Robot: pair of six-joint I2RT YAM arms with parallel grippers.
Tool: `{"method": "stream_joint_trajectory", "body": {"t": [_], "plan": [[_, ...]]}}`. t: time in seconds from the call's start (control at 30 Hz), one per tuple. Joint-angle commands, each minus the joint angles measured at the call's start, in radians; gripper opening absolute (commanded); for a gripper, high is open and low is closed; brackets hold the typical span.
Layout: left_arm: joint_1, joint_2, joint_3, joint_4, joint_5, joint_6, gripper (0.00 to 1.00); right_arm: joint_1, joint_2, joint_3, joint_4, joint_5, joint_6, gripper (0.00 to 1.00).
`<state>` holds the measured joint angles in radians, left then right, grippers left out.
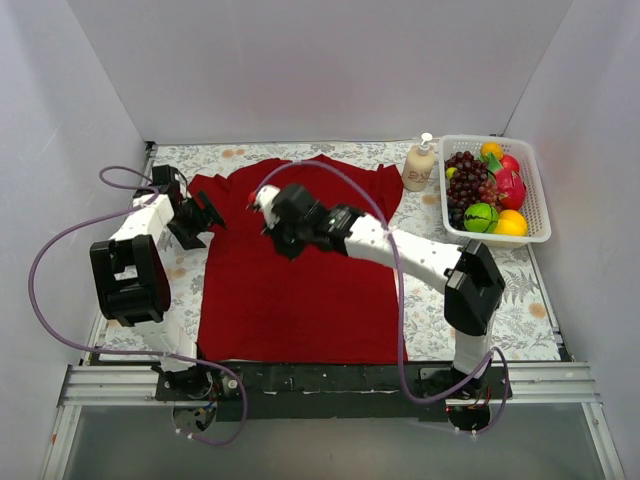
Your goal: Pin the brooch onto the clothing
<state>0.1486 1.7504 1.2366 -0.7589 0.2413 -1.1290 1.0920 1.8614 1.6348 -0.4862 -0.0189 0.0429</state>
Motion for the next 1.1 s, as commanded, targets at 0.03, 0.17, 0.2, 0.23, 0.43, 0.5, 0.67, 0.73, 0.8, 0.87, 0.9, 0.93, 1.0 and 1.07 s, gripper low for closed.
{"method": "stream_joint_trajectory", "body": {"t": [0.03, 0.17, 0.2, 0.23, 0.43, 0.5, 0.67, 0.73, 0.8, 0.87, 0.9, 0.93, 1.0, 1.07], "plan": [[0.0, -0.127, 0.096, 0.096, 0.006, -0.027, 0.76, -0.162, -0.002, 0.022, 0.067, 0.197, 0.026, 0.01], [-0.015, -0.083, 0.171, 0.113, -0.089, -0.048, 0.78, -0.213, 0.057, 0.045, 0.072, 0.381, 0.003, 0.01], [-0.021, -0.036, 0.196, 0.112, -0.1, -0.049, 0.78, -0.225, 0.07, 0.056, 0.064, 0.387, 0.006, 0.01], [-0.026, -0.013, 0.248, 0.096, -0.111, -0.049, 0.79, -0.254, 0.082, 0.074, 0.058, 0.392, 0.006, 0.01], [-0.07, 0.217, 0.451, -0.011, -0.214, -0.067, 0.8, -0.363, 0.182, 0.148, 0.018, 0.405, 0.011, 0.01], [-0.075, 0.257, 0.491, -0.025, -0.223, -0.081, 0.8, -0.382, 0.215, 0.152, 0.026, 0.442, -0.005, 0.01], [-0.075, 0.34, 0.503, -0.042, -0.229, -0.087, 0.8, -0.466, 0.278, 0.166, 0.001, 0.461, 0.005, 0.01], [-0.076, 0.354, 0.491, -0.045, -0.27, -0.086, 0.81, -0.498, 0.292, 0.149, 0.015, 0.448, 0.003, 0.01], [-0.075, 0.363, 0.468, -0.048, -0.284, -0.086, 0.82, -0.523, 0.308, 0.14, 0.017, 0.485, -0.011, 0.01], [-0.073, 0.366, 0.454, -0.051, -0.313, -0.086, 0.83, -0.543, 0.335, 0.142, 0.008, 0.514, -0.017, 0.01], [-0.073, 0.368, 0.442, -0.054, -0.319, -0.086, 0.83, -0.566, 0.343, 0.14, 0.0, 0.516, -0.014, 0.01], [-0.069, 0.37, 0.437, -0.056, -0.329, -0.086, 0.84, -0.575, 0.352, 0.135, 0.0, 0.507, -0.012, 0.01], [-0.066, 0.374, 0.428, -0.057, -0.329, -0.084, 0.84, -0.601, 0.357, 0.113, 0.006, 0.505, -0.011, 0.01], [-0.057, 0.379, 0.419, -0.053, -0.329, -0.08, 0.84, -0.616, 0.366, 0.105, 0.008, 0.504, -0.005, 0.01]]}}
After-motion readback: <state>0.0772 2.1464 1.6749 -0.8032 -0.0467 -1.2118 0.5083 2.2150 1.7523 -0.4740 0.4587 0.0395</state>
